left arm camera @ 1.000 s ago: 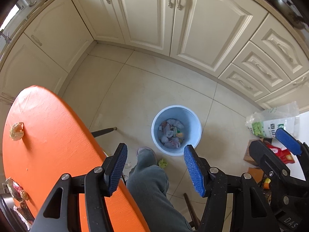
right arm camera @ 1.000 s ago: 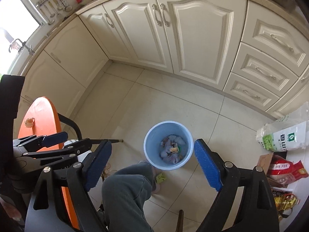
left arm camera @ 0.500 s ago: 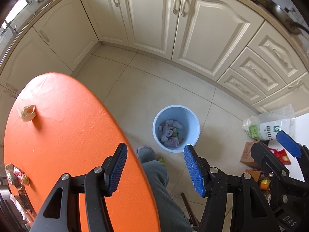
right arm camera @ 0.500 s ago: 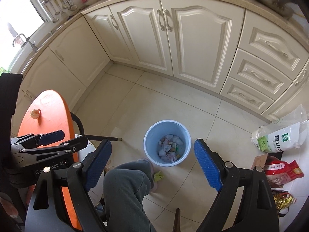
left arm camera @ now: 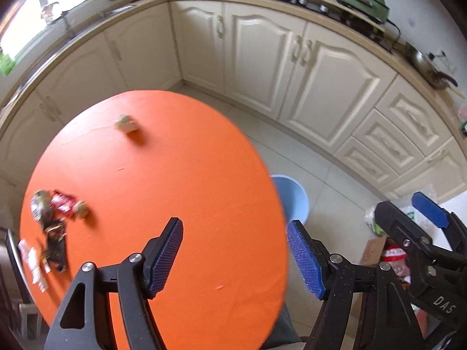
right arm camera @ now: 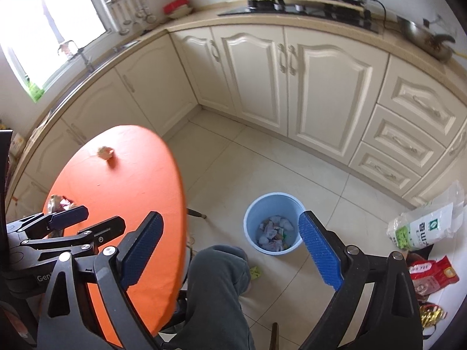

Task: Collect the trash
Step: 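Move both open tools back over the trash on the orange table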

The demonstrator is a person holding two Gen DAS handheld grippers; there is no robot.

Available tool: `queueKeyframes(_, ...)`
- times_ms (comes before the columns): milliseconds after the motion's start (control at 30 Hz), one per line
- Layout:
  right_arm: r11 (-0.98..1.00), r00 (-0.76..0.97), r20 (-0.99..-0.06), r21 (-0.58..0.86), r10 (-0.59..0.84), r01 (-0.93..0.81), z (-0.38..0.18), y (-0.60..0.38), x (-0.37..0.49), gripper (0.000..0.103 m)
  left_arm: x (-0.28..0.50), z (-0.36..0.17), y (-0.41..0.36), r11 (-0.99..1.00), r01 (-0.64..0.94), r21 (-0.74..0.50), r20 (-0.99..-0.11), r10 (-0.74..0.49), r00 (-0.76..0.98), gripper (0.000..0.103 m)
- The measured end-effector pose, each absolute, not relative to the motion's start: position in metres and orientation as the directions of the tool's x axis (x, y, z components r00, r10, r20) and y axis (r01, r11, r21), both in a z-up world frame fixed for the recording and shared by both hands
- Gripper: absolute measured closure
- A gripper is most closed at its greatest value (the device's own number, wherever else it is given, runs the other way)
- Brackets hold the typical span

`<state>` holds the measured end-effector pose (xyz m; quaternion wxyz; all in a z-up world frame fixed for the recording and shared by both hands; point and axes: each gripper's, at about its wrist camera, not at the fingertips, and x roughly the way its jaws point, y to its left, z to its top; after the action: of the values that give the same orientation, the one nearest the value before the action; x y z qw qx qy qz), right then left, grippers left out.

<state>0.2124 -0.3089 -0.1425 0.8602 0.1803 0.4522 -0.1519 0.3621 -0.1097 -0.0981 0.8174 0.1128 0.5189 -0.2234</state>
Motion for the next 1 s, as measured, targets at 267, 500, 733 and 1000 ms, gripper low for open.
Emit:
queueKeyframes(267,0.93,0.575,-0.814,0.145,-0.082,0.337,-0.124,-0.239,0.223,0.002,0.314,-0.068,0.017,0.945,0.312,-0.099,-0.852,-0.243,0.464,0.02)
queueKeyframes(500,0.965,0.552,-0.833,0.113,-0.037,0.235,-0.127,-0.172,0.243,0.001,0.287,-0.06,0.11,0.974,0.175,-0.146,-0.845,-0.215,0.489,0.02)
queueKeyframes(733,0.992,0.5,-0.865,0.095,0.04,0.084,-0.141,-0.096,0.272,0.001,0.278,-0.064,0.203,0.98,0.013,-0.197,-0.854,-0.178,0.489,0.02)
queueKeyframes(1000,0.994,0.39,-0.915,0.084,0.105,-0.072,-0.171,-0.02,0.309,0.001,0.303,-0.085,0.279,0.953,-0.219,-0.209,-0.89,-0.093,0.447,0.02)
